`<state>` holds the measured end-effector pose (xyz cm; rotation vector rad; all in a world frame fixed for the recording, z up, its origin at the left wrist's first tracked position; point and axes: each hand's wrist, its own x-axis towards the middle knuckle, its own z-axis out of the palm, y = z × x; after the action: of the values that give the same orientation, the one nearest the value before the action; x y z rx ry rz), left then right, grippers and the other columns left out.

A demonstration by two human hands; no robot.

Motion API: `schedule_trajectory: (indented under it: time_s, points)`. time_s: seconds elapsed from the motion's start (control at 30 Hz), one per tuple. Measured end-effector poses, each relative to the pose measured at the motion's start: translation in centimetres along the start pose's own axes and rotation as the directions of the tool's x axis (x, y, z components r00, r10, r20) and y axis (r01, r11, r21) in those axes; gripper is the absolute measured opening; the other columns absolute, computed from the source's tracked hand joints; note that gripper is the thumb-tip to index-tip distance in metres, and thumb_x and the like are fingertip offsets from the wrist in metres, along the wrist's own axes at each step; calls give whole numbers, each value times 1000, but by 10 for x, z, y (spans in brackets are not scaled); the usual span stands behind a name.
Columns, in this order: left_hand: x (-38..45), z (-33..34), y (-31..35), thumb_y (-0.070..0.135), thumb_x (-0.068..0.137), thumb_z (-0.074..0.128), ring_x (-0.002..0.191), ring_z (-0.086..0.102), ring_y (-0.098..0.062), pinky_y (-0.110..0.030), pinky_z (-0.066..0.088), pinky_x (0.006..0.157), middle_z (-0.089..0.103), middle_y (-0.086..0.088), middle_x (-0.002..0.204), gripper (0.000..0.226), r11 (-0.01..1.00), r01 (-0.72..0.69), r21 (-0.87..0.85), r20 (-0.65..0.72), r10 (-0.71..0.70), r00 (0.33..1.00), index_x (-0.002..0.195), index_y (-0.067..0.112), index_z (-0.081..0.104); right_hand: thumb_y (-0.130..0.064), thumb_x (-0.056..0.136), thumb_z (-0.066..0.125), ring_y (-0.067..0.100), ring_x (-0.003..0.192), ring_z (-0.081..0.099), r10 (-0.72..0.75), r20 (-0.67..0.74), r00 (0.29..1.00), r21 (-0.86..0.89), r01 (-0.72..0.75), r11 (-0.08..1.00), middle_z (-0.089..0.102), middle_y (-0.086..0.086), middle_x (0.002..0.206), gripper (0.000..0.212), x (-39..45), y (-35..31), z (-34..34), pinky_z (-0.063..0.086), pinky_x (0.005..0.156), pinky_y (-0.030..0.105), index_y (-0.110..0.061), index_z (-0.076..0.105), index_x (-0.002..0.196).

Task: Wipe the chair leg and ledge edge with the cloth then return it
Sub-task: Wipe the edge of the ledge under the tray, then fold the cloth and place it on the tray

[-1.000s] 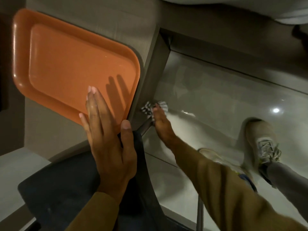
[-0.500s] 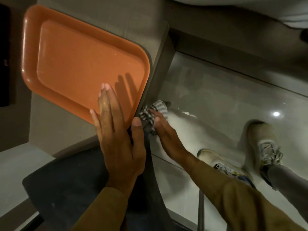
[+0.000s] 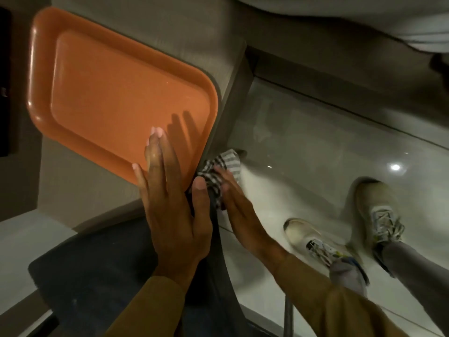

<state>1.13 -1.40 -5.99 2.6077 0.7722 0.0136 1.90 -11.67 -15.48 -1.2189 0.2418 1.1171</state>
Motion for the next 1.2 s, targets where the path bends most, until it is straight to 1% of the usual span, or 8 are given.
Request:
schedule_trajectory:
  time_s: [0.1,0.23,0.57,0.7,0.93,1.0,1.07,1.2]
  points:
    - [-1,2,-2,51,117,19,174,13,-17,-43,-2,142,16,-3,187,69,1000,-5,-3,-3,4,1000,176,18,8,-38,116,36,20,164,37,132,-115,985,17,-131,991,41,2,174,49,50,11,-16,27,137,43,-26,43,163]
    - [-2,3,-2,54,116,17,174,14,-18,-46,1,143,14,2,186,69,1000,-10,12,-21,10,1000,176,19,9,-52,113,32,25,165,34,302,-182,936,-46,-315,948,37,3,176,62,86,14,-27,25,137,49,-26,33,169]
    - [0,-7,5,48,115,21,174,17,-24,-54,0,142,20,-5,185,71,999,45,7,-6,-45,999,175,11,20,-35,108,60,8,149,56,38,-85,996,-188,-54,981,65,-6,155,43,-24,-45,2,47,126,42,-23,66,149]
    - [1,-8,6,43,113,24,173,20,-21,-55,3,142,25,-4,184,69,997,74,-9,-27,-75,997,175,13,23,-23,106,66,19,127,74,6,-85,996,-307,-32,951,80,6,132,32,-35,-80,-5,58,114,45,-13,76,134]
    - [-1,-12,12,41,114,33,168,29,-16,-44,5,143,38,-3,178,63,950,242,-200,-147,-273,951,171,12,36,-14,111,53,20,97,79,118,53,992,-103,-112,988,82,16,119,28,-57,-156,-43,63,79,32,-1,71,127]
    - [2,-22,26,38,117,37,166,33,-18,-42,14,142,43,-4,175,55,762,434,-480,-150,-559,815,167,16,43,-19,110,49,24,103,78,185,59,981,55,-188,981,80,14,124,29,-62,-188,-44,60,85,38,-8,72,125]
    - [8,-39,43,34,119,43,161,42,-17,-37,29,136,49,2,170,45,438,482,-759,55,-694,718,162,24,51,-29,109,48,25,109,79,206,113,972,124,-220,968,81,11,126,36,-67,-221,-40,62,90,41,-14,77,124]
    - [7,-72,75,73,97,64,149,58,-4,-31,45,125,66,17,156,68,-119,489,-864,495,-376,783,154,37,63,-36,100,64,29,121,79,144,225,964,-48,-136,989,81,14,131,40,-72,-280,-21,68,89,35,-15,78,131]
